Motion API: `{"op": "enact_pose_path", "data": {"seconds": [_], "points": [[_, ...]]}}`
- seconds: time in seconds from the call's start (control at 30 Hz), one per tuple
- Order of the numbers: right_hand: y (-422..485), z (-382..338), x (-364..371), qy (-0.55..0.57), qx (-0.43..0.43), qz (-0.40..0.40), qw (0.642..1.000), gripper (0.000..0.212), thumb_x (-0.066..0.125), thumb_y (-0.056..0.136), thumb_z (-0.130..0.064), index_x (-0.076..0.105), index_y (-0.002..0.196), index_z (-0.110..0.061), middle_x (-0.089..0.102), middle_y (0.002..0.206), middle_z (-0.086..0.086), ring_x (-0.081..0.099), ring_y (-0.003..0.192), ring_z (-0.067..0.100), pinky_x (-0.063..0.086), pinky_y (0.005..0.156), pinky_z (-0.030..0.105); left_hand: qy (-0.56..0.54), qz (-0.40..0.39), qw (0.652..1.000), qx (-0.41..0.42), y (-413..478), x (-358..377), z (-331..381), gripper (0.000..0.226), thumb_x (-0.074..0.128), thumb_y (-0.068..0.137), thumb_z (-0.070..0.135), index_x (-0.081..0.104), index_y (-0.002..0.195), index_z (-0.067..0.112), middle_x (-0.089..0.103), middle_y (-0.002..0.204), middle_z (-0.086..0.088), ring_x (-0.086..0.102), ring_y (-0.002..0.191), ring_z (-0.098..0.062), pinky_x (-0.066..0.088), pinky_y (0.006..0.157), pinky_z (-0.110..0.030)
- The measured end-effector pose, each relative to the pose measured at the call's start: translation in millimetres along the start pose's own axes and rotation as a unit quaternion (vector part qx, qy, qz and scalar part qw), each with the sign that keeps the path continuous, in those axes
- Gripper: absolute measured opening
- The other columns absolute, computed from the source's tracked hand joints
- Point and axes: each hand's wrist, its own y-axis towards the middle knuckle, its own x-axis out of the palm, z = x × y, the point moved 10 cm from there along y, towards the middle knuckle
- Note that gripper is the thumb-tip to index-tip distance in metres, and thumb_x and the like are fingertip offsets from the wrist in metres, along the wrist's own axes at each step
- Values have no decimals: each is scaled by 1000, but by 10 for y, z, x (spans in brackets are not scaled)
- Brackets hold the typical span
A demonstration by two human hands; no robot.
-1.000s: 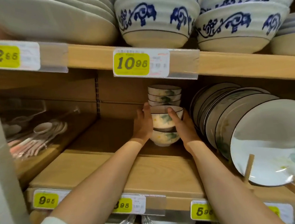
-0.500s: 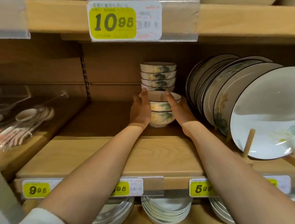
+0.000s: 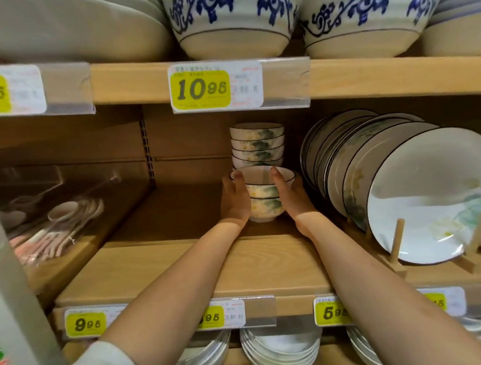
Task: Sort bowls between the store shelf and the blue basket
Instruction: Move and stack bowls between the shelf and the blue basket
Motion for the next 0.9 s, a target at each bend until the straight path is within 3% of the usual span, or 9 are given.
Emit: {"op": "enact_pose_path", "data": {"seconds": [0.13,0.27,0.33,0.43,0.53,0.63,0.8,0.9], "points": [[-34,-33,-4,-18,14,1,1000,89,44,84,-73,14,155,-28,27,159,2,29,143,23,25,110,38,-37,-32,999,-18,-49,16,46,49,23,102,48,33,141,19,47,139,-13,46,123,-29,31,91,-32],[-137,-274,-195,5,-4,66,998,75,41,94,-62,17,155,-25,23,160,3,23,146,24,18,115,39,-73,-25,995,-69,-121,-163,144,59,25,101,54,24,151,24,31,155,-10,33,139,-31,25,112,-42],[-313,-350,-288,21,22,81,996,69,45,95,-55,25,153,-23,31,157,3,32,141,26,24,113,39,-85,0,993,-83,-250,-377,250,50,29,102,47,36,145,22,37,152,-7,40,133,-29,32,106,-39],[-827,-376,-284,86,44,50,994,61,53,94,-43,37,147,-17,49,142,2,48,126,22,38,107,39,-147,-25,986,-79,-671,-653,380,31,37,102,35,54,122,20,57,125,-6,55,103,-18,43,87,-33],[-1463,-465,-187,192,17,31,981,43,54,96,-33,51,136,-17,62,124,-2,59,116,15,46,99,35,-189,-44,980,-43,-1198,-937,448,22,38,101,26,50,118,17,59,118,-4,57,111,-18,47,95,-37],[-2028,-317,4,280,50,-2,959,24,52,96,-27,63,114,-17,71,110,3,69,102,17,53,88,33,-218,-33,975,-29,-1785,-1232,389,21,42,99,22,56,113,16,66,112,-7,64,104,-19,52,89,-34],[-2846,246,367,341,147,-102,923,23,44,98,-19,65,101,-8,76,95,10,73,93,23,57,83,33,-204,20,977,-58,-2712,-1774,-66,21,45,96,19,65,97,14,74,94,-8,71,90,-20,56,80,-29],[-3247,530,590,318,202,-157,913,20,49,96,-16,66,98,-6,76,93,13,73,92,25,57,84,35,-192,100,974,-74,-3185,-2128,-390,21,44,96,15,65,95,12,75,90,-8,71,85,-20,57,76,-26]]}}
